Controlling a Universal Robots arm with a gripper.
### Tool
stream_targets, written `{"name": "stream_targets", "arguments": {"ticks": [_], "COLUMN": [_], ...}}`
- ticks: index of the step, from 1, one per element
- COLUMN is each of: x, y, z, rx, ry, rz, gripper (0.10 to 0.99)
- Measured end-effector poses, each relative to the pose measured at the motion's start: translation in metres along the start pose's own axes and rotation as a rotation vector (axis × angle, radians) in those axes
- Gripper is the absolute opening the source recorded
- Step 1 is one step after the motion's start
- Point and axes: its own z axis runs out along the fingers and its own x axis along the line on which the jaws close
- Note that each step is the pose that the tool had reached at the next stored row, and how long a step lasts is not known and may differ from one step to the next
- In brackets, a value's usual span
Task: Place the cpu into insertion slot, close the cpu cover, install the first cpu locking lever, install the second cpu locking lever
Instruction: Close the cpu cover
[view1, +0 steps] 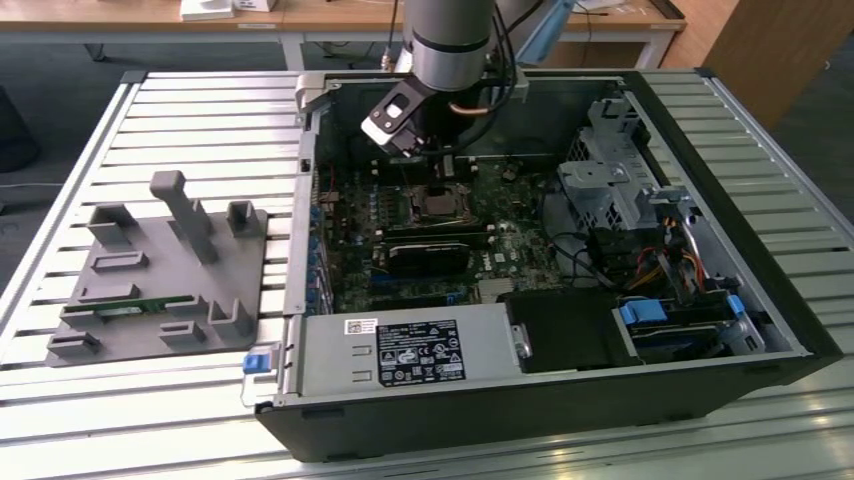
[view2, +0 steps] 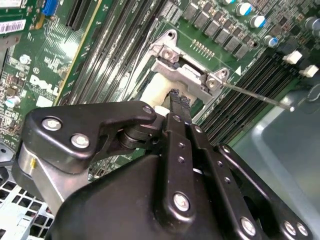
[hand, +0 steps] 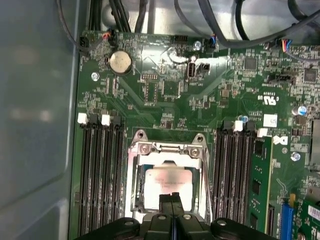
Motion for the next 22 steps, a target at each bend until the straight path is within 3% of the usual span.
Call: {"name": "stream_targets", "arguments": {"ticks": [7,10,22], "x": [0.0003,0.0003,0.0003], "y": [-0.0072,-0.0080,-0.0092], "z": [0.0058,0.0109,0.0192], "rx": [0.000,0.000,0.000], "ry": [-0.0003,-0.0002,-0.0011], "rz": [-0.001,-0.003,-0.006], "gripper": [0.118,0.118,0.118]}}
